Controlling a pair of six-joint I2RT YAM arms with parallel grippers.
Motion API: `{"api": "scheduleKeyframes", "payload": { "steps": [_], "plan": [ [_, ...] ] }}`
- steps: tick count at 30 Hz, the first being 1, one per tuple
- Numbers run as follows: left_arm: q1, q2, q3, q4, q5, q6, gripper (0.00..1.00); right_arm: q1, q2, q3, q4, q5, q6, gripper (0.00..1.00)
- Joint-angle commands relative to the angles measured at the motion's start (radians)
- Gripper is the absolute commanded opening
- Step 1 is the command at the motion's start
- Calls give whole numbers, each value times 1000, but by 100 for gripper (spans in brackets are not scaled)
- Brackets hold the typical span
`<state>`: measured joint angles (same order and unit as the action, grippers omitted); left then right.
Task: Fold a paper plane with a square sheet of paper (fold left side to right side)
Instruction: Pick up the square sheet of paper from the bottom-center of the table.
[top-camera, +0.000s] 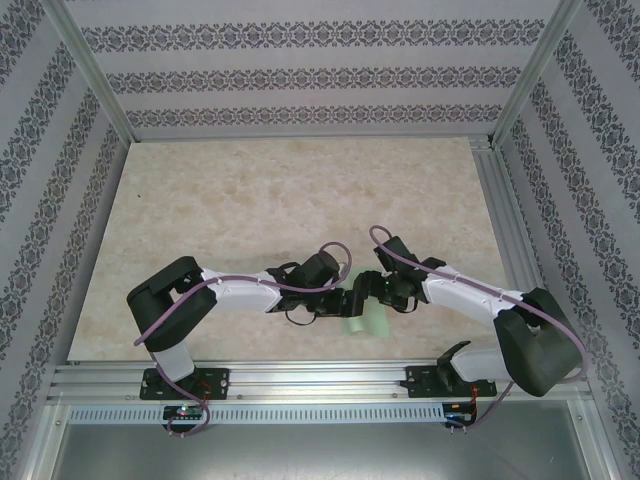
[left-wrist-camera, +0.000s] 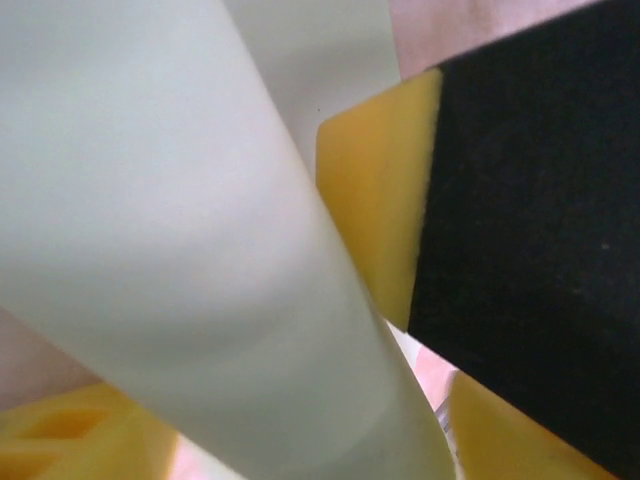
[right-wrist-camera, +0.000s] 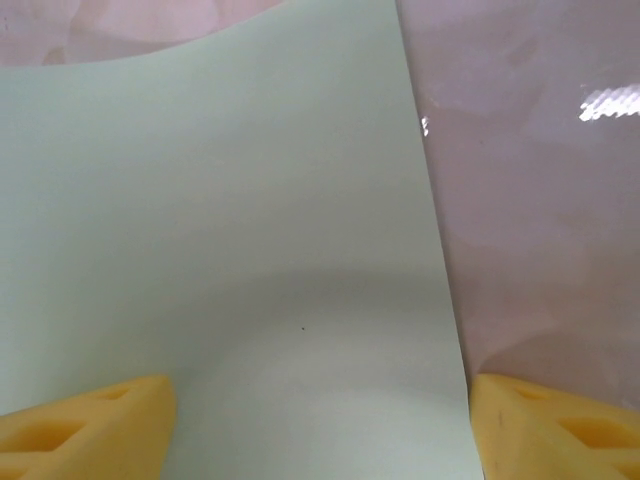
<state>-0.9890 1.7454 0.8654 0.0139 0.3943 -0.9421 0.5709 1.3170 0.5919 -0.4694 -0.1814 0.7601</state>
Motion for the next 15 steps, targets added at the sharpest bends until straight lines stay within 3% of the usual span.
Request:
{"api": "scheduleKeyframes", "payload": {
  "steps": [1, 9, 15],
  "plan": [
    [-10, -11, 20, 4, -29, -14, 56, -19, -36, -19, 6, -24, -6, 78],
    [-8, -74, -4, -22, -91, -25, 41, -161, -185, -24, -21, -97, -98, 80],
    [47, -140, -66, 60, -80, -77, 39, -391, -347, -102, 119, -372, -149, 86]
  ]
}}
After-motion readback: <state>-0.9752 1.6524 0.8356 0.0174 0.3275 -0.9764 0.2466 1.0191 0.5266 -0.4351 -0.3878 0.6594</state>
